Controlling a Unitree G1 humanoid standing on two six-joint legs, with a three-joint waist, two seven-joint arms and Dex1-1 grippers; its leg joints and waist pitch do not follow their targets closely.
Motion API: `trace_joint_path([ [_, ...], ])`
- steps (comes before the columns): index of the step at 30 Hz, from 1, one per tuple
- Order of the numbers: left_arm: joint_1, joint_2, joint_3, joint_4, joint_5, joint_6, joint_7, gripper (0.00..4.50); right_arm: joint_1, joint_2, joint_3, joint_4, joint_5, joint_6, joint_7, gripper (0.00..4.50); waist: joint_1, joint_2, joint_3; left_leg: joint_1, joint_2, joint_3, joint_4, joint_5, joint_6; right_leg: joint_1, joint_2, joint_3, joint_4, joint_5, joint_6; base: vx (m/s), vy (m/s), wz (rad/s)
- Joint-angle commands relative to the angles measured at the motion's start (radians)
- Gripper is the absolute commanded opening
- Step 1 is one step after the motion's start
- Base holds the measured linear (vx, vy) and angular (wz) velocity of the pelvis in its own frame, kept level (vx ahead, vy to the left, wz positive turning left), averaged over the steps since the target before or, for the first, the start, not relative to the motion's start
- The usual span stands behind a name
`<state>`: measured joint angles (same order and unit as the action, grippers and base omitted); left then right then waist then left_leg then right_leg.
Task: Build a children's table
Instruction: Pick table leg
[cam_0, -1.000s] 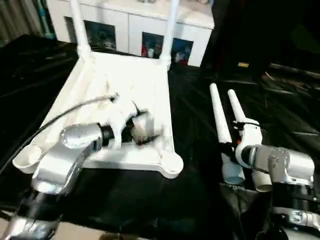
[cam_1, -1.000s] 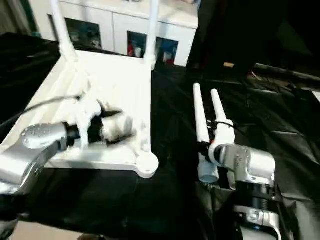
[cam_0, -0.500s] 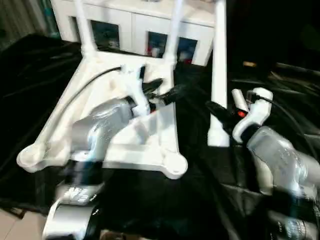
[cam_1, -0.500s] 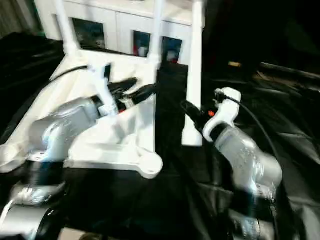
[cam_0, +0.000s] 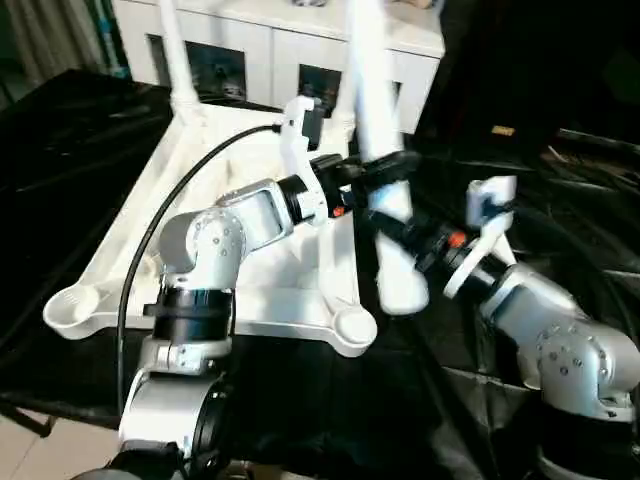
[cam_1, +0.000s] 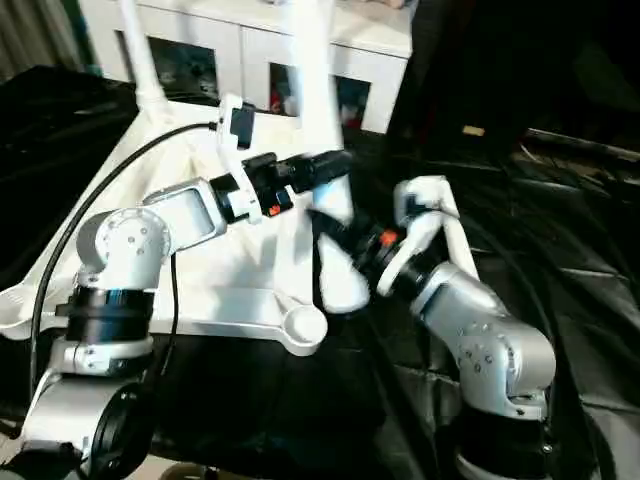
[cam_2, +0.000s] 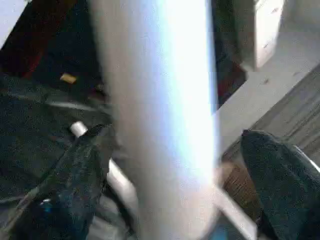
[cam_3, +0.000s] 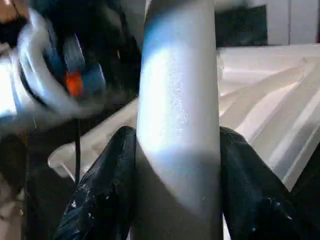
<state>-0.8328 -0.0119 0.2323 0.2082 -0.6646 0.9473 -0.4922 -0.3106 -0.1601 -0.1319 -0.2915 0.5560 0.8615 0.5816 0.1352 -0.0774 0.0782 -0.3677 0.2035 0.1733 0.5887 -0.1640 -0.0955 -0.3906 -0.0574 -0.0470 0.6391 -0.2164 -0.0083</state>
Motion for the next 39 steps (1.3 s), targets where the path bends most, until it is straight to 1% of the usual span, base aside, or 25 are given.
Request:
trace_joint_path([
  [1,-0.024,-0.011,0.005,-0.018,-0.029,0.026,0.024,4.11,-0.002,-0.012,0.003,-0.008,-0.013,-0.026,0.008,1.83,0.002,0.001,-0.080,0.009,0.019,-0.005,-0.059,-0.093,-0.005,0.056,-0.073,0.045,-0.074,-0.029,-0.164,0.000,0.000,0.00],
  [2,-0.025,-0.007,0.013,-0.020,-0.042,0.041,0.038,4.11,-0.003,-0.015,0.011,-0.004,-0.020,-0.034,0.009,1.83,0.004,0.001,-0.080,0.009,0.020,-0.005,-0.059,-0.092,-0.001,0.056,-0.074,0.045,-0.073,-0.023,-0.164,0.000,0.000,0.00],
  [3,-0.023,0.001,0.008,-0.023,-0.037,0.045,0.040,3.87,-0.006,-0.014,0.015,0.000,-0.026,-0.039,0.007,1.83,0.006,0.001,-0.079,0.009,0.019,-0.005,-0.059,-0.095,0.001,0.056,-0.074,0.045,-0.075,-0.029,-0.162,0.000,0.000,0.00],
  [5,-0.021,0.009,0.002,-0.025,-0.029,0.051,0.045,3.76,-0.008,-0.017,0.025,0.007,-0.029,-0.049,0.003,1.83,0.008,0.005,-0.079,0.010,0.019,-0.006,-0.061,-0.102,-0.001,0.055,-0.074,0.045,-0.076,-0.048,-0.153,0.000,0.000,0.00],
  [7,-0.018,0.012,-0.006,-0.024,-0.019,0.058,0.046,3.54,-0.010,-0.021,0.043,0.020,-0.038,-0.066,-0.006,1.83,0.009,0.003,-0.079,0.010,0.020,-0.007,-0.061,-0.107,-0.008,0.056,-0.074,0.044,-0.077,-0.052,-0.146,0.000,0.000,0.00],
  [9,-0.014,0.008,-0.007,-0.024,-0.017,0.064,0.052,3.41,-0.011,-0.021,0.053,0.029,-0.046,-0.076,-0.011,1.83,0.009,0.006,-0.079,0.009,0.019,-0.007,-0.062,-0.108,-0.010,0.055,-0.074,0.044,-0.077,-0.055,-0.144,0.000,0.000,0.00],
  [13,-0.013,0.004,-0.002,-0.024,-0.025,0.070,0.076,3.17,-0.011,-0.015,0.063,0.038,-0.055,-0.089,-0.015,1.83,0.010,0.004,-0.080,0.008,0.019,-0.007,-0.061,-0.106,-0.011,0.057,-0.073,0.044,-0.075,-0.042,-0.144,0.000,0.000,0.00],
  [14,-0.015,0.005,0.000,-0.021,-0.027,0.070,0.082,3.08,-0.011,-0.014,0.064,0.039,-0.056,-0.092,-0.016,1.83,0.011,0.008,-0.081,0.009,0.019,-0.008,-0.061,-0.108,-0.012,0.056,-0.074,0.045,-0.075,-0.036,-0.145,0.000,0.000,0.00],
  [16,-0.020,0.009,0.004,-0.015,-0.028,0.069,0.092,2.97,-0.011,-0.014,0.067,0.042,-0.056,-0.098,-0.019,1.83,0.012,0.009,-0.081,0.009,0.019,-0.008,-0.061,-0.103,-0.011,0.057,-0.073,0.044,-0.073,-0.016,-0.151,0.000,0.000,0.00],
  [18,-0.025,0.014,0.008,-0.010,-0.030,0.075,0.098,2.88,-0.011,-0.018,0.071,0.049,-0.053,-0.108,-0.022,1.83,0.012,0.007,-0.081,0.009,0.018,-0.008,-0.061,-0.106,-0.010,0.057,-0.073,0.043,-0.073,-0.015,-0.152,0.000,0.000,0.00],
  [19,-0.026,0.014,0.008,-0.010,-0.030,0.076,0.099,2.65,-0.011,-0.018,0.072,0.049,-0.053,-0.109,-0.022,1.83,0.012,0.008,-0.081,0.009,0.019,-0.008,-0.061,-0.107,-0.011,0.058,-0.073,0.044,-0.073,-0.017,-0.152,0.000,0.000,0.00],
  [20,-0.025,0.015,0.009,-0.012,-0.033,0.083,0.101,2.65,-0.009,-0.020,0.074,0.052,-0.053,-0.113,-0.021,1.83,0.013,0.009,-0.081,0.009,0.018,-0.008,-0.061,-0.108,-0.011,0.057,-0.073,0.044,-0.073,-0.019,-0.153,0.000,0.000,0.00],
  [21,-0.022,0.015,0.012,-0.015,-0.036,0.087,0.106,2.46,-0.008,-0.020,0.076,0.054,-0.054,-0.116,-0.020,1.83,0.013,0.007,-0.081,0.009,0.018,-0.008,-0.061,-0.112,-0.012,0.058,-0.074,0.044,-0.074,-0.027,-0.151,0.000,0.000,0.00],
  [23,-0.019,0.017,0.013,-0.021,-0.042,0.096,0.105,2.46,-0.008,-0.018,0.077,0.054,-0.053,-0.116,-0.021,1.83,0.014,0.008,-0.081,0.009,0.019,-0.009,-0.061,-0.110,-0.013,0.058,-0.074,0.043,-0.073,-0.027,-0.151,0.000,0.000,0.00],
  [24,-0.018,0.018,0.013,-0.023,-0.045,0.099,0.105,2.26,-0.008,-0.017,0.078,0.054,-0.053,-0.117,-0.021,1.83,0.013,0.008,-0.080,0.009,0.018,-0.008,-0.061,-0.111,-0.013,0.057,-0.073,0.043,-0.074,-0.028,-0.152,0.000,0.000,0.00],
  [25,-0.018,0.018,0.013,-0.023,-0.045,0.099,0.105,2.26,-0.008,-0.017,0.078,0.054,-0.053,-0.117,-0.021,1.83,0.014,0.008,-0.081,0.009,0.019,-0.009,-0.061,-0.110,-0.013,0.058,-0.074,0.043,-0.073,-0.025,-0.153,0.000,0.000,0.00],
  [26,-0.018,0.020,0.012,-0.026,-0.047,0.097,0.104,2.17,-0.012,-0.014,0.081,0.058,-0.054,-0.119,-0.020,1.83,0.014,0.002,-0.081,0.009,0.018,-0.008,-0.061,-0.107,-0.011,0.058,-0.073,0.043,-0.073,-0.024,-0.151,0.000,0.000,0.00],
  [28,-0.017,0.022,0.010,-0.028,-0.049,0.096,0.102,2.05,-0.014,-0.014,0.083,0.061,-0.055,-0.121,-0.020,1.83,0.015,0.005,-0.081,0.009,0.018,-0.008,-0.060,-0.101,-0.010,0.057,-0.074,0.043,-0.071,-0.019,-0.154,0.000,0.000,0.00],
  [29,-0.014,0.028,0.006,-0.031,-0.048,0.093,0.097,2.05,-0.016,-0.013,0.086,0.066,-0.056,-0.125,-0.021,1.83,0.014,0.005,-0.081,0.009,0.019,-0.008,-0.060,-0.102,-0.009,0.057,-0.074,0.044,-0.072,-0.018,-0.154,0.000,0.000,0.00],
  [30,-0.010,0.035,0.001,-0.038,-0.045,0.085,0.090,1.89,-0.021,-0.014,0.091,0.073,-0.058,-0.131,-0.022,1.83,0.015,0.003,-0.081,0.009,0.018,-0.008,-0.060,-0.101,-0.008,0.057,-0.074,0.043,-0.072,-0.021,-0.152,0.000,0.000,0.00],
  [35,-0.016,0.048,-0.011,-0.047,-0.043,0.074,0.060,1.83,-0.029,-0.021,0.100,0.080,-0.069,-0.142,-0.023,1.83,0.015,0.005,-0.080,0.009,0.019,-0.008,-0.061,-0.104,-0.011,0.057,-0.074,0.043,-0.072,-0.030,-0.147,0.000,0.000,0.00],
  [36,-0.017,0.054,-0.017,-0.049,-0.041,0.073,0.050,1.82,-0.030,-0.022,0.101,0.081,-0.070,-0.143,-0.023,2.39,0.015,0.005,-0.081,0.009,0.018,-0.008,-0.061,-0.102,-0.012,0.056,-0.074,0.043,-0.072,-0.027,-0.146,0.000,0.000,0.00],
  [37,-0.021,0.063,-0.027,-0.049,-0.037,0.070,0.033,1.82,-0.031,-0.022,0.098,0.082,-0.064,-0.138,-0.021,2.39,0.015,0.012,-0.081,0.009,0.018,-0.009,-0.061,-0.103,-0.013,0.056,-0.074,0.044,-0.071,-0.026,-0.147,0.000,0.000,0.00],
  [38,-0.025,0.076,-0.039,-0.048,-0.036,0.068,0.011,1.82,-0.032,-0.025,0.094,0.082,-0.054,-0.130,-0.016,2.53,0.015,0.014,-0.082,0.010,0.019,-0.009,-0.061,-0.104,-0.016,0.056,-0.074,0.044,-0.070,-0.022,-0.146,0.000,0.000,0.00],
  [39,-0.031,0.091,-0.055,-0.045,-0.033,0.065,-0.015,1.82,-0.033,-0.031,0.091,0.079,-0.045,-0.121,-0.008,2.53,0.016,0.015,-0.083,0.011,0.018,-0.009,-0.061,-0.099,-0.017,0.056,-0.073,0.043,-0.069,-0.011,-0.147,0.000,0.000,0.00],
])
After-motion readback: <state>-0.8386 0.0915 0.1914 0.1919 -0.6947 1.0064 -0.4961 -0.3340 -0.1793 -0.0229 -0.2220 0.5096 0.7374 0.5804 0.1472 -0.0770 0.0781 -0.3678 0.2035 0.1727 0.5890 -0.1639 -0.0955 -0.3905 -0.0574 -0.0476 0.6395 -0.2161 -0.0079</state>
